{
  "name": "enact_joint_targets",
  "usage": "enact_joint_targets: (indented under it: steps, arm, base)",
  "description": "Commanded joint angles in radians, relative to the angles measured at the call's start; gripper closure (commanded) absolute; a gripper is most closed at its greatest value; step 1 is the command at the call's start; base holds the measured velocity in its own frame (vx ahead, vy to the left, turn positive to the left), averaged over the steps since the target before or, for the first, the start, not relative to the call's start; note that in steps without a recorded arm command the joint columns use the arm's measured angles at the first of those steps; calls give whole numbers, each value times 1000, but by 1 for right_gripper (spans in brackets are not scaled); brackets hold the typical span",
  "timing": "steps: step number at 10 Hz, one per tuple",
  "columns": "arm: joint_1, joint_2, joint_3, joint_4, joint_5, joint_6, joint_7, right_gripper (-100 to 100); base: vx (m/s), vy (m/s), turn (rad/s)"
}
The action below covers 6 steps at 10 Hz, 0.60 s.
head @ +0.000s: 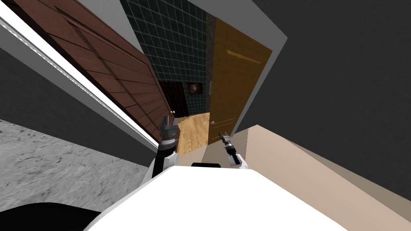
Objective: Push the door open
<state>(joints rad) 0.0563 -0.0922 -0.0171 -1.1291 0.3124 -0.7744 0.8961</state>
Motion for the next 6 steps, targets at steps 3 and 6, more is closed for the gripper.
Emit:
enact_joint_targets:
  steps: [3,6]
  arm:
    - [-38,-3,-1,102,27,-22,65,-100]
    - [-68,-4,-2,179,47,-37,113,-100]
  base:
    - [56,-31,29]
    - [56,-29,27]
